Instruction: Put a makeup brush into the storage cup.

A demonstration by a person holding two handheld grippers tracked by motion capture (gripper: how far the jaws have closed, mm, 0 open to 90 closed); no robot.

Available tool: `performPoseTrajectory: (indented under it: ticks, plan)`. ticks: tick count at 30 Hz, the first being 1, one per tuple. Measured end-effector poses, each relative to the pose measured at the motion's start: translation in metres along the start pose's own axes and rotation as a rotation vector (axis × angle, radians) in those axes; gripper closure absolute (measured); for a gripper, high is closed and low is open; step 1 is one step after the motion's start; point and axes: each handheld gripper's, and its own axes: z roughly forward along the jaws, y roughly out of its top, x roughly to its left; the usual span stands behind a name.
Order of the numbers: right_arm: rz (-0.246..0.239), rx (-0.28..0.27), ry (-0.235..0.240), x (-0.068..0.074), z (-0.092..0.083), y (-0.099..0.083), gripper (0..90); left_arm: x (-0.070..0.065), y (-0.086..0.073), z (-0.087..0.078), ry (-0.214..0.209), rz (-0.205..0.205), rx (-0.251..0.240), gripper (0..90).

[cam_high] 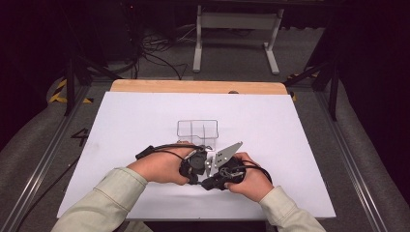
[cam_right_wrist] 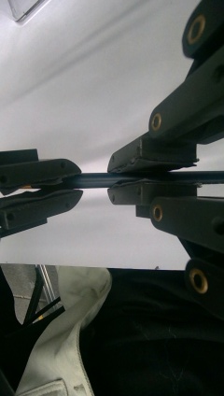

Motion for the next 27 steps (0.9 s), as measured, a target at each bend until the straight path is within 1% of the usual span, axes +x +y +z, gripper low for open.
performPoseTrajectory:
  ticks: [1,3,4,6,8,9,10,12,13,14,15,17,18,19,21,22,23,24,26,27]
  plan:
    - [-0.002,0.000,-0.002,0.000,0.000,0.000,81.3,0.000,0.000,0.000,0.003,0.004,-0.005,82.5]
    - [0.001,0.003,-0.002,-0.001,0.001,0.000,80.0,-0.001,0.000,0.000,0.001,-0.003,-0.016,82.5]
    - [-0.002,0.001,-0.001,-0.001,0.001,0.000,79.4,-0.001,0.001,-0.001,0.007,0.002,-0.012,82.5]
    - [-0.002,0.006,-0.002,-0.001,0.002,0.000,80.5,-0.001,0.001,-0.002,0.009,0.006,-0.009,82.5]
    - [0.000,0.005,0.004,0.000,0.002,0.000,83.6,-0.001,0.001,-0.002,0.003,0.004,-0.007,82.5]
    - [0.007,0.004,0.005,0.001,0.002,0.000,83.6,-0.001,0.001,-0.002,0.004,0.002,-0.008,82.5]
    - [-0.025,0.010,0.003,-0.001,0.002,0.000,83.8,-0.001,0.001,-0.002,0.000,0.002,-0.008,82.5]
    - [-0.026,0.008,0.003,-0.001,0.002,0.000,84.1,-0.002,0.000,-0.001,-0.001,-0.008,-0.017,82.5]
    - [-0.024,0.005,0.000,-0.001,0.002,0.000,84.3,-0.001,0.000,-0.002,-0.003,-0.007,-0.014,82.5]
    - [-0.032,0.005,-0.006,-0.001,0.001,-0.001,84.4,-0.001,0.000,-0.002,-0.003,-0.009,-0.017,82.5]
    - [-0.027,0.003,-0.003,0.000,0.001,-0.001,84.5,0.000,-0.001,-0.003,-0.003,0.000,-0.017,82.5]
    - [-0.022,-0.006,-0.003,0.000,0.000,-0.002,84.5,0.000,-0.001,-0.003,0.003,0.002,-0.027,82.4]
    - [-0.022,-0.008,-0.004,0.000,0.000,-0.002,84.6,0.000,-0.001,-0.003,0.001,-0.009,-0.036,82.4]
    - [-0.021,-0.010,-0.008,0.000,0.000,-0.002,84.6,-0.001,-0.002,-0.002,0.002,-0.025,-0.054,82.4]
    - [-0.022,-0.013,-0.006,-0.001,-0.001,-0.003,84.6,0.000,-0.002,-0.003,0.007,-0.030,-0.069,81.8]
    - [-0.034,-0.010,-0.018,-0.001,-0.001,-0.003,84.6,0.001,-0.003,-0.004,0.018,-0.029,-0.073,78.7]
    - [-0.030,-0.013,-0.016,-0.001,-0.002,-0.003,84.6,0.000,-0.004,-0.005,0.023,-0.039,-0.078,72.3]
    - [-0.026,-0.017,-0.013,-0.001,-0.002,-0.003,84.7,0.001,-0.005,-0.006,0.034,-0.040,-0.084,67.8]
    - [-0.028,-0.023,-0.017,-0.002,-0.003,-0.004,84.6,0.000,-0.008,-0.010,0.054,-0.047,-0.109,62.7]
    - [-0.027,-0.025,-0.019,-0.002,-0.004,-0.005,84.7,-0.001,-0.009,-0.012,0.063,-0.060,-0.121,57.7]
